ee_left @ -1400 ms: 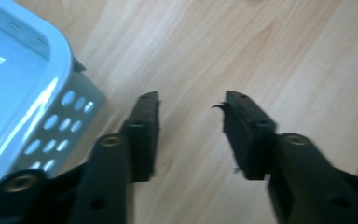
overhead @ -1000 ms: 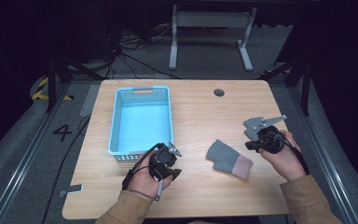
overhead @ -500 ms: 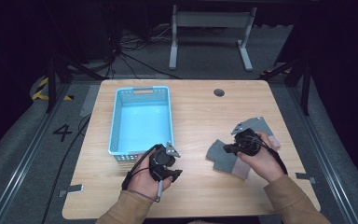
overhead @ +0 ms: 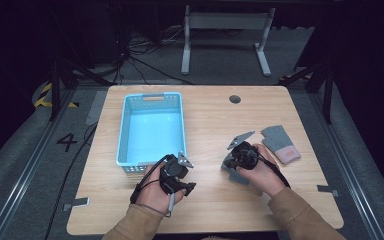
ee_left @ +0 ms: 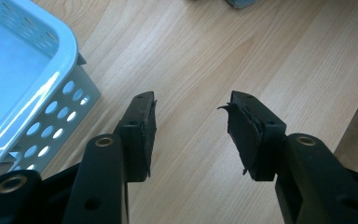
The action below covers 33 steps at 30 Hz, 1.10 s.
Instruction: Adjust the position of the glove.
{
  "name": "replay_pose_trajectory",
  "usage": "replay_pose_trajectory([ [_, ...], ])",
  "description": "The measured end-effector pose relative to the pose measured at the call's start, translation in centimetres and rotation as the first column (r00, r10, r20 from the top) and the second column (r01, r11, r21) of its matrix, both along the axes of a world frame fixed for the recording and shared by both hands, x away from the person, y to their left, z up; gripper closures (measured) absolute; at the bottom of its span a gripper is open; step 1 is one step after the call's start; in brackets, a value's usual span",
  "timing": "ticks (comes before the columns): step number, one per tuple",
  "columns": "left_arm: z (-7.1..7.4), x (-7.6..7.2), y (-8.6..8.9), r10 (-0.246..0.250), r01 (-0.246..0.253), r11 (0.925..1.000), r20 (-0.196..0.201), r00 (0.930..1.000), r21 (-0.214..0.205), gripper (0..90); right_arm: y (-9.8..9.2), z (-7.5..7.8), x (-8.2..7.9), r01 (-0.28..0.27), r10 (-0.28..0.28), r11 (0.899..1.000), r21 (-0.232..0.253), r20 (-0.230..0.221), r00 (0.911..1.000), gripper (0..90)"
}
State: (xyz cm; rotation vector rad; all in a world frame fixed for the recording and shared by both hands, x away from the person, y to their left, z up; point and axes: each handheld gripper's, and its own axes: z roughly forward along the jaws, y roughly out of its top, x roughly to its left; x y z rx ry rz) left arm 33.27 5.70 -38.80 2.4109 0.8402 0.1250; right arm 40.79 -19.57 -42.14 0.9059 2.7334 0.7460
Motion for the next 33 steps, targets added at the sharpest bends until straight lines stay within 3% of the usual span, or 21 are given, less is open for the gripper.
replay_pose_trajectory([
  [7, -0.1, 0.0, 0.0, 0.004, -0.004, 1.0000, -0.002, 1.0000, 0.002, 52.2, 0.5, -0.6, 0.2, 0.003, -0.003, 1.000, -0.016, 0.006, 1.0000, 89.9],
  [19, -0.2, 0.1, 0.0, 0.003, -0.003, 1.0000, -0.008, 1.0000, 0.002, 52.2, 0.5, -1.4, 0.5, 0.003, -0.003, 1.000, -0.015, -0.021, 0.9998, 90.0],
  [33, -0.1, 0.5, -0.6, -0.017, 0.017, 0.9999, -0.012, 0.9998, -0.001, 51.3, 0.9, -1.1, -1.6, -0.101, 0.098, 0.994, -0.032, -0.095, 0.9907, 90.0],
])
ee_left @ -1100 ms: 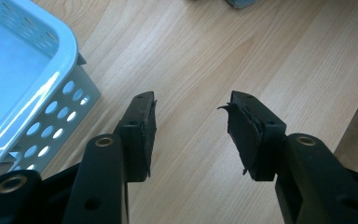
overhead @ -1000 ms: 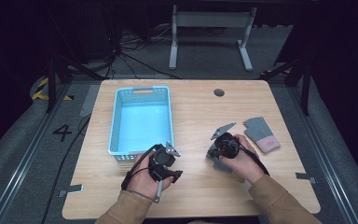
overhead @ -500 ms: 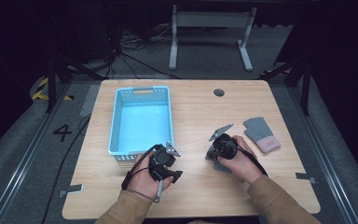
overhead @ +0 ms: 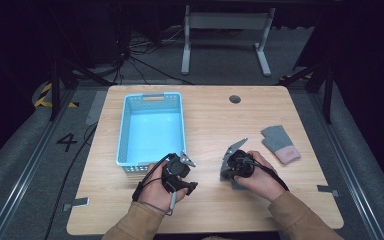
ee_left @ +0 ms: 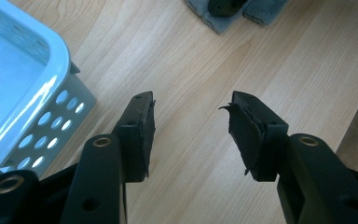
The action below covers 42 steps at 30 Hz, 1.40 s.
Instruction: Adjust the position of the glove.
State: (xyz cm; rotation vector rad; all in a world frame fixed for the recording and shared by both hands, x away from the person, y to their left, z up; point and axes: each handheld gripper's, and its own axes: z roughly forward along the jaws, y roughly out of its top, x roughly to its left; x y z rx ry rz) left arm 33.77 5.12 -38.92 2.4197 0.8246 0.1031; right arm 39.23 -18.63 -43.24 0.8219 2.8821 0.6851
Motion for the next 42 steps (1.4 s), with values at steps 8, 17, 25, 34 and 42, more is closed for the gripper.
replay_pose_trajectory([
  [8, -0.1, 0.3, -0.4, -0.003, 0.003, 1.0000, -0.004, 1.0000, 0.004, 51.0, -0.1, 0.1, -1.1, -0.048, 0.048, 0.999, -0.009, -0.022, 0.9986, 90.0],
  [17, 0.0, 0.5, -0.8, -0.020, 0.020, 0.9998, -0.006, 0.9998, 0.004, 50.6, -0.2, 0.1, -1.8, -0.069, 0.068, 0.998, -0.011, -0.033, 0.9971, 89.9],
  [25, 0.1, 0.6, -0.8, -0.019, 0.019, 0.9998, -0.004, 0.9998, -0.003, 50.4, -1.1, 1.8, -2.0, -0.042, 0.041, 0.997, 0.063, 0.025, 0.9988, 89.7],
  [34, 0.2, 0.6, -1.0, -0.024, 0.024, 0.9996, 0.001, 0.9997, -0.015, 49.4, -2.9, 3.3, -2.0, 0.014, -0.026, 0.993, 0.120, 0.092, 0.9955, 86.8],
  [42, 0.2, 0.7, -1.0, -0.022, 0.022, 0.9996, -0.001, 0.9998, -0.018, 49.2, -4.1, 4.1, -1.9, 0.050, -0.068, 0.988, 0.149, 0.122, 0.9902, 85.6],
])
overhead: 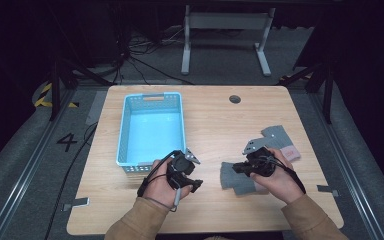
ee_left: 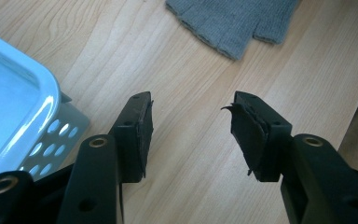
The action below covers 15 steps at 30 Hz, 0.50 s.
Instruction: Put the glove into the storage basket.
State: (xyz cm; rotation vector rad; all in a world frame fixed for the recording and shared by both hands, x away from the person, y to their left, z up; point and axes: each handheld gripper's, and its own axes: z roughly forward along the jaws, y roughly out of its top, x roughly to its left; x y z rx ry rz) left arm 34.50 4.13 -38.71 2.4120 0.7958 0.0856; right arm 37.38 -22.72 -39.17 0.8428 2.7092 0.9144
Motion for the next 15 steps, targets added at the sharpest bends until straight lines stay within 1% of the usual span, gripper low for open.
replay_pose_trajectory([
  [3, 0.0, 0.0, -0.1, 0.000, 0.000, 1.0000, 0.001, 1.0000, -0.006, 49.1, -0.7, 0.4, 0.1, 0.032, -0.032, 0.999, 0.018, 0.014, 0.9994, 82.6],
  [9, 0.1, 0.0, -0.1, -0.003, 0.003, 1.0000, 0.002, 1.0000, -0.005, 49.0, -1.9, 1.1, 0.3, 0.076, -0.078, 0.996, 0.047, 0.039, 0.9962, 75.8],
  [11, 0.0, 0.1, -0.1, -0.003, 0.003, 1.0000, 0.000, 1.0000, -0.002, 48.9, -2.4, 1.3, 0.6, 0.101, -0.104, 0.993, 0.063, 0.048, 0.9934, 72.3],
  [15, 0.0, 0.2, 0.1, -0.004, 0.004, 0.9999, -0.003, 1.0000, -0.013, 47.8, -3.2, 1.5, 1.3, 0.143, -0.148, 0.987, 0.075, 0.068, 0.9867, 63.7],
])
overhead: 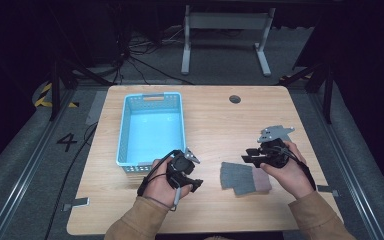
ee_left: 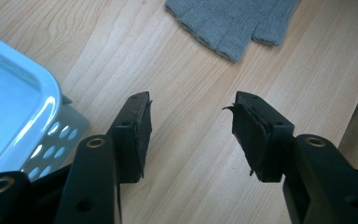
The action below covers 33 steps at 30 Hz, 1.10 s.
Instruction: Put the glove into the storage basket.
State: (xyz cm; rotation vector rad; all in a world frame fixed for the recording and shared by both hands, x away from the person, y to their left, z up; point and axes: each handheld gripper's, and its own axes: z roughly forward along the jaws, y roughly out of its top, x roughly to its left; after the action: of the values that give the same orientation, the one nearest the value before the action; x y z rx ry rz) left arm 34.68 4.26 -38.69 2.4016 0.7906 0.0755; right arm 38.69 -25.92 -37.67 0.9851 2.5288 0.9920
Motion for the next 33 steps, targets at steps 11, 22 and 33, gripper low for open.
replay_pose_trajectory([
  [11, 0.1, 0.0, 0.2, -0.001, 0.001, 0.9999, 0.004, 1.0000, -0.014, 45.4, -3.9, 0.6, 3.4, 0.163, -0.163, 0.986, -0.018, -0.014, 0.9865, 45.7],
  [22, 0.1, 0.0, 0.6, 0.010, -0.010, 0.9998, 0.002, 1.0000, -0.018, 45.3, -7.2, -0.3, 6.9, 0.267, -0.274, 0.955, -0.131, -0.037, 0.9610, 44.7],
  [33, 0.1, -0.1, 0.9, 0.021, -0.021, 0.9996, 0.004, 0.9998, -0.020, 45.2, -8.9, -1.8, 9.1, 0.324, -0.340, 0.931, -0.167, -0.074, 0.9376, 43.9],
])
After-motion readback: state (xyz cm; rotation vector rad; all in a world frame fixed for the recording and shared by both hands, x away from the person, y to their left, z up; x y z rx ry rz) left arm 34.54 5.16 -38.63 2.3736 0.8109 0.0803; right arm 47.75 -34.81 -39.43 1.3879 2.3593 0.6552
